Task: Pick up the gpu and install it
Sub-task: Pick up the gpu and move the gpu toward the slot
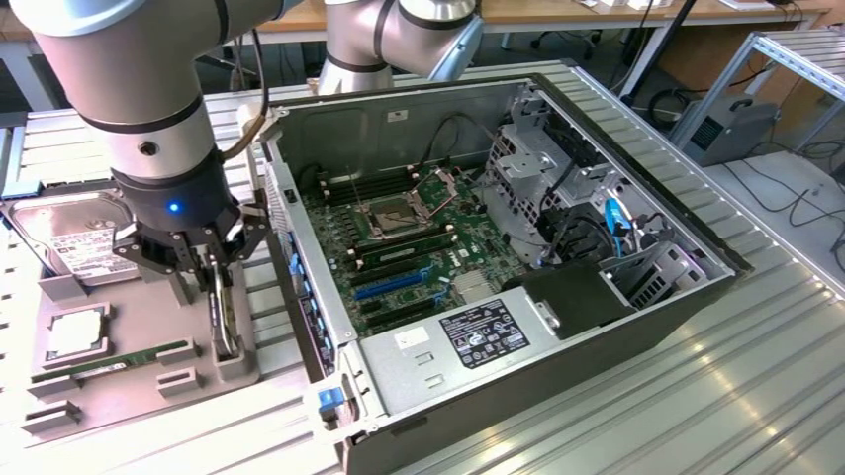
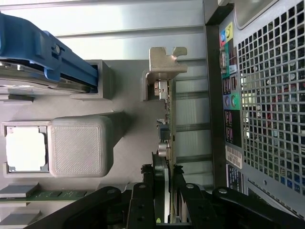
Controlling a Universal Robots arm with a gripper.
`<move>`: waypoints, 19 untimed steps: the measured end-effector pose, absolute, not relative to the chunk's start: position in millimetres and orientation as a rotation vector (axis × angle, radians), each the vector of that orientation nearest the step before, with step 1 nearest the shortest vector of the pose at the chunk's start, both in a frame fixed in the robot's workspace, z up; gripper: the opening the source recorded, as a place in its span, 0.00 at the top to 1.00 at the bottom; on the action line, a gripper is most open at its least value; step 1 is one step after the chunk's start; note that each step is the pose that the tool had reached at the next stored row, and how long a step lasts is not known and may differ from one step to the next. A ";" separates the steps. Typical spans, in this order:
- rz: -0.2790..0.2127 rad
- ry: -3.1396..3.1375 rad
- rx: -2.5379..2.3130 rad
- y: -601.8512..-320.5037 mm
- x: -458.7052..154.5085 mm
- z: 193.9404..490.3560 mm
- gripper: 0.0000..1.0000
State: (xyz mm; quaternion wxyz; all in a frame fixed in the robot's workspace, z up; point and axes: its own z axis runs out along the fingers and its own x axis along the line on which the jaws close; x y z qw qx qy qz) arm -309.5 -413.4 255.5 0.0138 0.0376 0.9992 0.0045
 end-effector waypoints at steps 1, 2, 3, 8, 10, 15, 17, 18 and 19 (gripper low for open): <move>0.014 3.112 0.117 -413.4 -309.5 255.6 0.73; 0.014 3.112 0.117 -413.4 -309.5 255.8 0.73; 0.014 3.112 0.117 -413.4 -309.5 255.9 0.73; 0.014 3.112 0.117 -413.5 -309.5 257.9 0.73; 0.014 3.112 0.117 -413.5 -309.5 258.6 0.73; 0.014 3.112 0.117 -413.4 -309.5 260.9 0.73; 0.014 3.112 0.117 -413.5 -309.5 262.0 0.73; 0.014 3.112 0.117 -413.4 -309.5 262.4 0.73; 0.014 3.112 0.117 -413.4 -309.5 262.6 0.73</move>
